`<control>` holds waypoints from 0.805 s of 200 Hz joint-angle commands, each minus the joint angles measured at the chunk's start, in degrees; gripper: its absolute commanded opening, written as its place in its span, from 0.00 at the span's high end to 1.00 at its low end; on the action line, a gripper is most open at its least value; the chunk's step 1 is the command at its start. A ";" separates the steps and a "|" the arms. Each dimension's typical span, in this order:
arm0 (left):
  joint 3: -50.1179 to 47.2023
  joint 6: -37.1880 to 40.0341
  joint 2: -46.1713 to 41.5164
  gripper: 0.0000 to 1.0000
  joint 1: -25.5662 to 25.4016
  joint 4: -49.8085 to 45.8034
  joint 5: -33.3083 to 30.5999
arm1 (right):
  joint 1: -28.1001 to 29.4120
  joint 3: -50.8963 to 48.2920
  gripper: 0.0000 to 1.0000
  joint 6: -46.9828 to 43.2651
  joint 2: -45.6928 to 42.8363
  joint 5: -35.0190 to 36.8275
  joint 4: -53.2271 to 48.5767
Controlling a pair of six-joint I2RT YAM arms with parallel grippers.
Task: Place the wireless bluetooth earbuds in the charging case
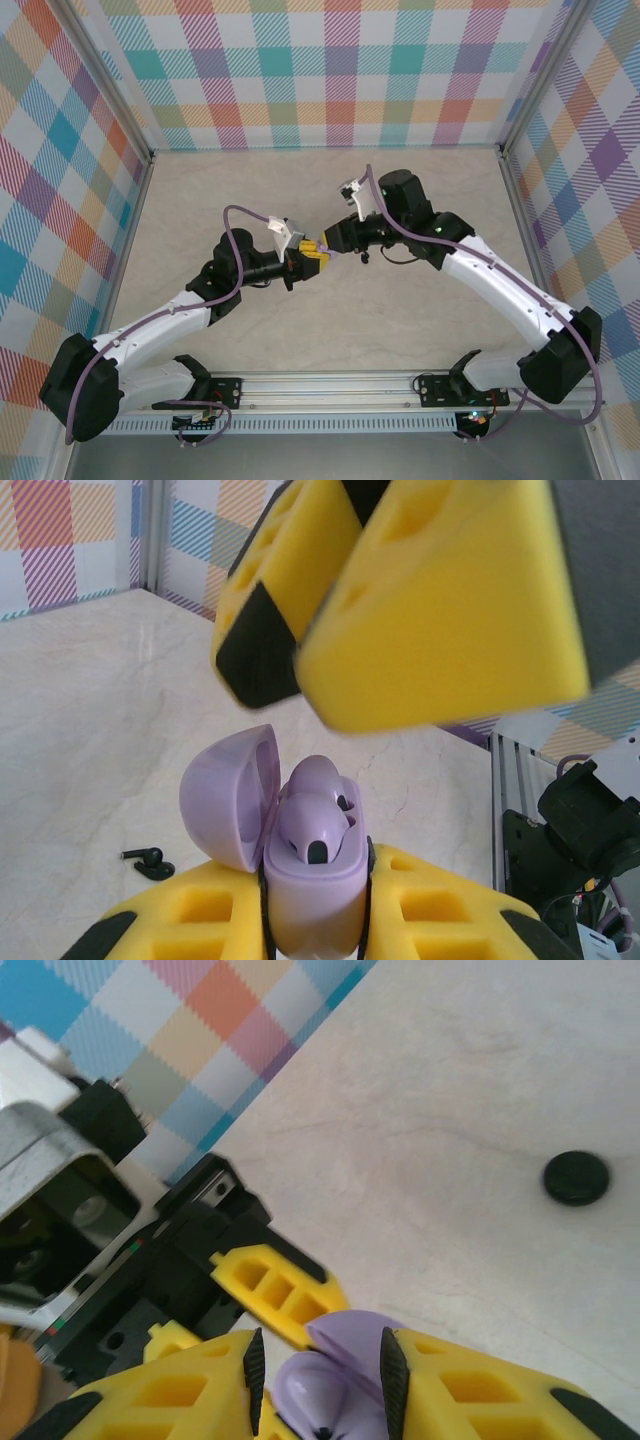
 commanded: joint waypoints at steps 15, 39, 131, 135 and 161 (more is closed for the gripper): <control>1.85 0.80 -2.04 0.78 -0.76 1.20 0.32 | -0.71 -3.05 0.62 1.69 -5.34 9.87 3.00; 1.82 0.24 -2.11 0.78 -0.76 2.00 0.81 | -2.78 -3.47 0.64 3.19 -5.12 11.28 1.48; 0.86 -2.33 -2.00 0.78 -0.73 8.90 5.41 | -8.40 -7.50 0.79 3.42 0.25 -1.47 4.18; 0.86 -2.41 -1.85 0.78 -0.78 9.12 5.55 | -8.41 -7.52 0.79 3.35 0.37 -2.06 4.34; 0.95 -3.39 -1.19 0.78 -0.72 10.12 5.99 | -8.42 -8.27 0.80 3.60 0.56 -5.50 6.60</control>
